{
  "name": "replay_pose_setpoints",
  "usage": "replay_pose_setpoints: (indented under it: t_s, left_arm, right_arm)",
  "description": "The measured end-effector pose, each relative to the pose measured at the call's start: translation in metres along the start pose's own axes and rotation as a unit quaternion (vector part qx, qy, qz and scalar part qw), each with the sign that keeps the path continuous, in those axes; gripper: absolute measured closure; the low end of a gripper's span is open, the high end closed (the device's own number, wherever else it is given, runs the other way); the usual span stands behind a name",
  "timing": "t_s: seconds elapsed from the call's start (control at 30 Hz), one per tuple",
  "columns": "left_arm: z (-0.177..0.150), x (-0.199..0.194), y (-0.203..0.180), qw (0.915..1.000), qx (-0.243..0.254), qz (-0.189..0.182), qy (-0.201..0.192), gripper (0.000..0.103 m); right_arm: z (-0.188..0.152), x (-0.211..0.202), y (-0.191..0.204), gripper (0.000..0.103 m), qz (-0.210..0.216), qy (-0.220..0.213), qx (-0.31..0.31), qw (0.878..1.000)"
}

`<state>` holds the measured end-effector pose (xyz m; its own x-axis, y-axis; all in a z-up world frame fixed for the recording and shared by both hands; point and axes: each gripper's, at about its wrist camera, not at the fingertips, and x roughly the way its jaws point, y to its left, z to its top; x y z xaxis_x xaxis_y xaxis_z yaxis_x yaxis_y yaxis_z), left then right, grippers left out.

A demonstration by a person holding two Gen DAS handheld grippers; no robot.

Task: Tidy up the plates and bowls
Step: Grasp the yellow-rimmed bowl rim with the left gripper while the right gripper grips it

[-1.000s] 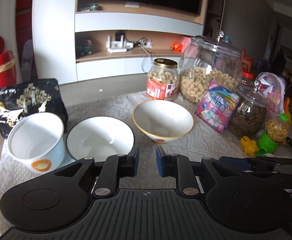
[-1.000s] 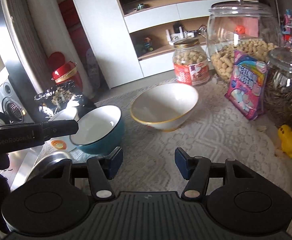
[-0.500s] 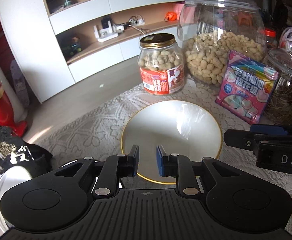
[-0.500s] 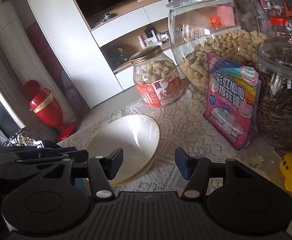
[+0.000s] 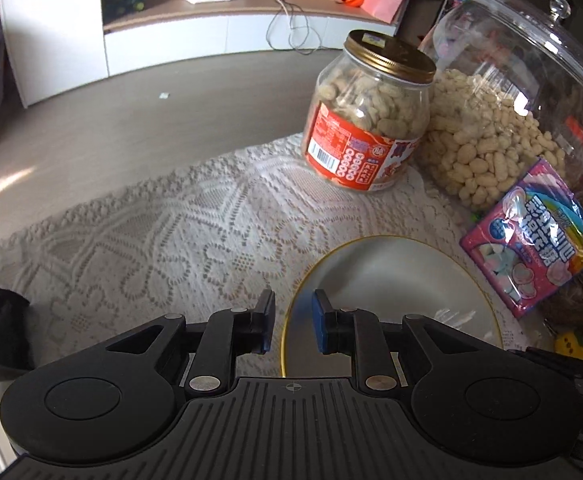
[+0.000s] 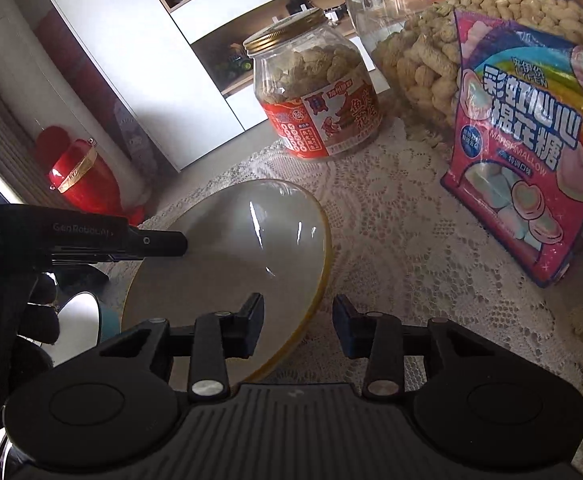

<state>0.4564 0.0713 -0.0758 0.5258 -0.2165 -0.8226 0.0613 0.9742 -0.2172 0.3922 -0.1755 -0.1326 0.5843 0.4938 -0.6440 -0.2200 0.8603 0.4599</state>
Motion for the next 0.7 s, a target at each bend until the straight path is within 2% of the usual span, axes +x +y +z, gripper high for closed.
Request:
replay_pose_setpoints:
  t_s: [0.07, 0.2, 0.37, 0.53, 0.6, 0.7]
  left_arm:
    - [0.0, 0.01, 0.004, 0.9995, -0.017, -0.02, 0.015, 0.077]
    - [-0.004, 0.023, -0.001, 0.9992, -0.009, -0.025, 0.03, 0.072]
    - [-0.007, 0.035, -0.01, 0.9984, 0.003, -0.011, 0.056, 0.064]
    - [-0.007, 0.032, -0.014, 0.9965, -0.03, 0.002, 0.078, 0.065]
    - [-0.015, 0.027, -0.023, 0.9968, -0.017, 0.006, 0.078, 0.069]
    - [-0.034, 0.008, -0.049, 0.9974, 0.032, 0.02, 0.062, 0.07]
  right_arm:
    - [-0.002, 0.007, -0.001, 0.064, 0.006, 0.008, 0.001, 1.0]
    - [-0.007, 0.019, 0.005, 0.065, -0.008, 0.009, -0.021, 1.0]
    - [-0.009, 0.019, 0.017, 0.067, -0.009, 0.0, -0.05, 0.999]
    - [-0.014, 0.011, 0.016, 0.067, -0.017, 0.002, -0.059, 0.998]
    - [-0.018, 0.004, 0.014, 0.066, -0.022, 0.001, -0.061, 0.998]
    - [-0.027, -0.014, 0.009, 0.066, -0.026, -0.003, -0.064, 0.998]
